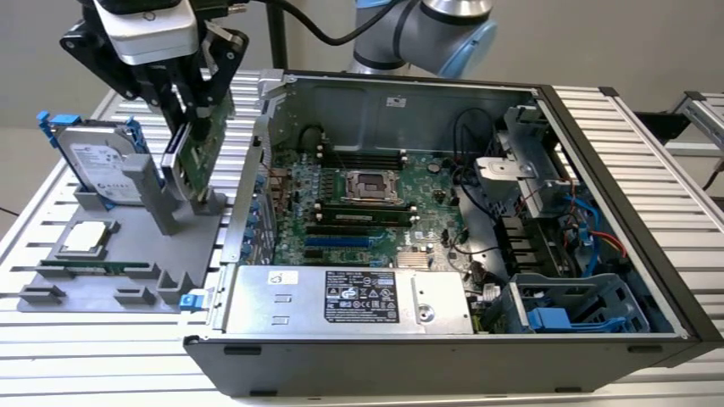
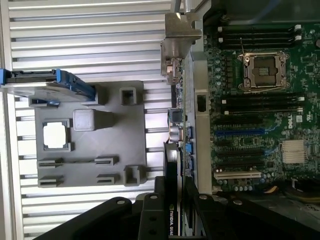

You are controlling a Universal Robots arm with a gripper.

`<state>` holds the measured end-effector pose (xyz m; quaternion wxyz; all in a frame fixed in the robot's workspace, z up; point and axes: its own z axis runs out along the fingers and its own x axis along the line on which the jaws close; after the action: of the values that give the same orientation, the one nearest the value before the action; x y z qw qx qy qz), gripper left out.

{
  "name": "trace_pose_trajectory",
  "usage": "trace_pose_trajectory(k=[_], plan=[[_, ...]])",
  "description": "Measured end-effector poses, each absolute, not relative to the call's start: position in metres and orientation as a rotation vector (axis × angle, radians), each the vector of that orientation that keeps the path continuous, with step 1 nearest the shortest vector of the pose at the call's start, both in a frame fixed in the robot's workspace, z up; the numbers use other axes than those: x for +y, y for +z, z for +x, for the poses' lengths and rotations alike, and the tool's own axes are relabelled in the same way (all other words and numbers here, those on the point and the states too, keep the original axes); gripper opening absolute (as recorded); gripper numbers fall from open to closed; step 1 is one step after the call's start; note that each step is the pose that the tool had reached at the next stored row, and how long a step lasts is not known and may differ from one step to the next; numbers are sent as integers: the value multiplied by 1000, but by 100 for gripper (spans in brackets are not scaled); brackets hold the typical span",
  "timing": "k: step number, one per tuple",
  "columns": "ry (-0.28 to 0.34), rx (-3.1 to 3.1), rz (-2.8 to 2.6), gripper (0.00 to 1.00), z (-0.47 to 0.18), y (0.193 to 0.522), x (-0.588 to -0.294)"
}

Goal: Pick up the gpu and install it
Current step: 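Pick up the gpu and move the gpu toward the slot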

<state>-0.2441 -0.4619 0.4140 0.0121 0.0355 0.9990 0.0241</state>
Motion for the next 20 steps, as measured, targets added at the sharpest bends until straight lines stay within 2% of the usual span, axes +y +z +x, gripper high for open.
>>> trace_pose_trajectory(k=[20], plan=[[73, 3116, 111, 0, -239, 419, -462]])
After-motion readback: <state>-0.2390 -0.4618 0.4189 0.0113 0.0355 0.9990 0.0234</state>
